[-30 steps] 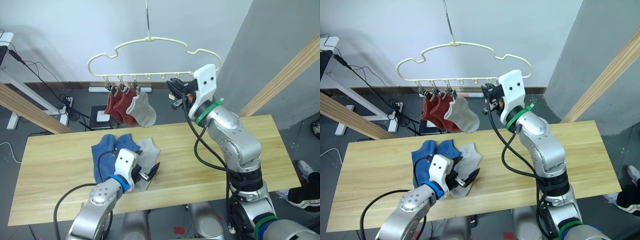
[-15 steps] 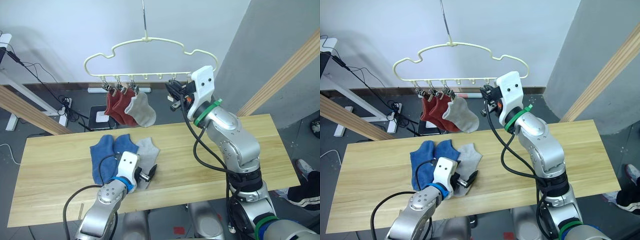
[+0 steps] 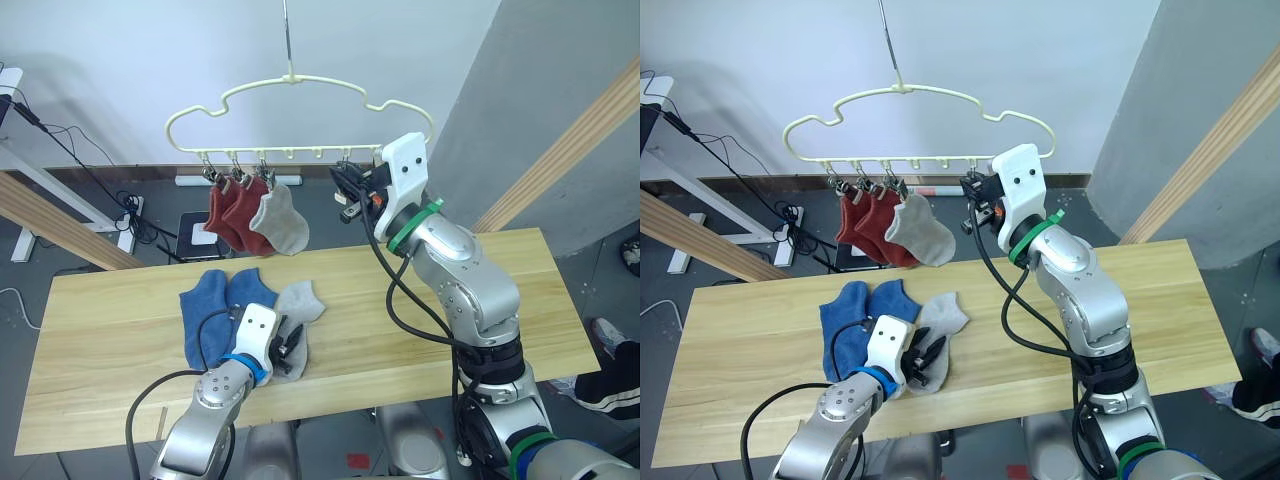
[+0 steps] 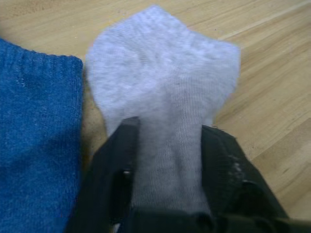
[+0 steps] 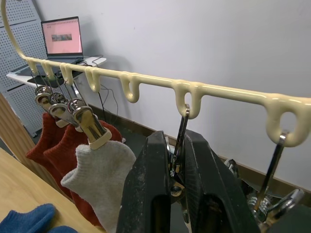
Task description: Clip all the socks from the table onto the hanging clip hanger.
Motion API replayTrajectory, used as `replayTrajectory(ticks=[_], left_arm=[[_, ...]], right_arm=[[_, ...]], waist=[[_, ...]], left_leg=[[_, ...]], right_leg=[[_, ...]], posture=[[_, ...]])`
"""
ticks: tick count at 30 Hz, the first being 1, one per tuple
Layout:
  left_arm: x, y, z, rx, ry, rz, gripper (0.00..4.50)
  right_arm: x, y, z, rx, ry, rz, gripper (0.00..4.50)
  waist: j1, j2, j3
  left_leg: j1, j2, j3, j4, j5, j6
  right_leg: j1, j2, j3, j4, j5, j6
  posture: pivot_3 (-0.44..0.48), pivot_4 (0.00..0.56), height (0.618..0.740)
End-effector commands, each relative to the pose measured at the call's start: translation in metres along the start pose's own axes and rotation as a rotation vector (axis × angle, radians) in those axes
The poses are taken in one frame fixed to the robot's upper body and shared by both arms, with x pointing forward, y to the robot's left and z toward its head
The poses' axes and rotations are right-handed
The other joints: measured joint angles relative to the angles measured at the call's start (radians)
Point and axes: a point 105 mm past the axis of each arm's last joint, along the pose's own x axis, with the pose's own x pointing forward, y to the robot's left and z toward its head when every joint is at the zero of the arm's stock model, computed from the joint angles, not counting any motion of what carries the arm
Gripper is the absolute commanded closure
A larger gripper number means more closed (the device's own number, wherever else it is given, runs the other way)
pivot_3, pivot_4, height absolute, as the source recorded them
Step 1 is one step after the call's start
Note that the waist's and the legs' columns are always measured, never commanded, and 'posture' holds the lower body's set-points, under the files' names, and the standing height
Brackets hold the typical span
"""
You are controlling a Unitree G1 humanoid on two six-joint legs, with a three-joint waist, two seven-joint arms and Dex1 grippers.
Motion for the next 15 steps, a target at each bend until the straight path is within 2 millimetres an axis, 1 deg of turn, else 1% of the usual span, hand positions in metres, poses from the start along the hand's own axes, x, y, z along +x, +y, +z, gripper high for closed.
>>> replayTrajectory(ticks=[1, 3, 4, 6, 9, 12, 13, 15], left_arm=[[-0.003, -0.008, -0.003, -0.004, 0.003, -0.039, 3.61], [-0.003, -0.008, 0.004, 0.004, -0.035, -0.047, 4.15], [-0.003, -0.008, 0.010, 0.019, -0.070, -0.054, 4.43], [-0.005, -0.007, 0.037, 0.066, -0.212, -0.074, 4.49], [-0.007, -0.005, 0.069, 0.131, -0.381, -0.088, 4.50], [-0.005, -0.002, 0.091, 0.138, -0.486, -0.080, 4.50], [-0.004, 0.000, 0.101, 0.125, -0.528, -0.073, 4.50], [-0.004, 0.001, 0.114, 0.107, -0.582, -0.064, 4.50]], right_arm=[[-0.003, 0.007, 0.014, -0.008, -0.057, 0.025, 4.42], [-0.003, 0.007, 0.014, -0.009, -0.058, 0.025, 4.42], [-0.003, 0.007, 0.014, -0.011, -0.059, 0.024, 4.42], [-0.003, 0.006, 0.015, -0.012, -0.061, 0.023, 4.42], [-0.003, 0.005, 0.017, -0.012, -0.065, 0.021, 4.42], [-0.002, 0.005, 0.018, -0.011, -0.069, 0.018, 4.42], [-0.002, 0.004, 0.019, -0.011, -0.071, 0.016, 4.42], [-0.002, 0.004, 0.019, -0.009, -0.072, 0.013, 4.42]], waist=[[0.000, 0.000, 0.000], [0.000, 0.000, 0.000], [0.000, 0.000, 0.000], [0.000, 0.000, 0.000], [0.003, 0.000, 0.000], [0.002, 0.000, 0.000], [0.002, 0.000, 0.000], [0.002, 0.000, 0.000]], left_leg=[[0.000, 0.000, 0.000, 0.000, 0.000, 0.000], [0.000, 0.000, 0.000, 0.000, 0.000, 0.000], [0.000, 0.000, 0.000, 0.000, 0.000, 0.000], [0.000, 0.000, 0.000, 0.000, 0.000, 0.000], [0.000, 0.000, 0.000, 0.000, 0.000, 0.000], [0.000, 0.000, 0.001, 0.000, 0.000, 0.000], [0.000, 0.000, 0.001, 0.000, 0.000, 0.000], [0.000, 0.000, 0.001, 0.000, 0.000, 0.000]], right_leg=[[0.000, 0.000, 0.000, 0.000, 0.000, 0.000], [0.000, 0.000, 0.000, 0.000, 0.000, 0.000], [0.000, 0.000, 0.000, 0.000, 0.000, 0.000], [0.000, 0.000, 0.000, 0.000, 0.000, 0.000], [0.000, 0.000, 0.000, 0.000, 0.000, 0.000], [0.000, 0.000, 0.001, 0.000, 0.000, 0.000], [0.000, 0.000, 0.001, 0.000, 0.000, 0.000], [0.000, 0.000, 0.000, 0.000, 0.000, 0.000]], posture=[[-0.233, 0.339, 0.740], [-0.233, 0.339, 0.740], [-0.233, 0.339, 0.740], [-0.238, 0.340, 0.740], [-0.238, 0.339, 0.740], [-0.240, 0.340, 0.740], [-0.240, 0.340, 0.740], [-0.240, 0.340, 0.740]])
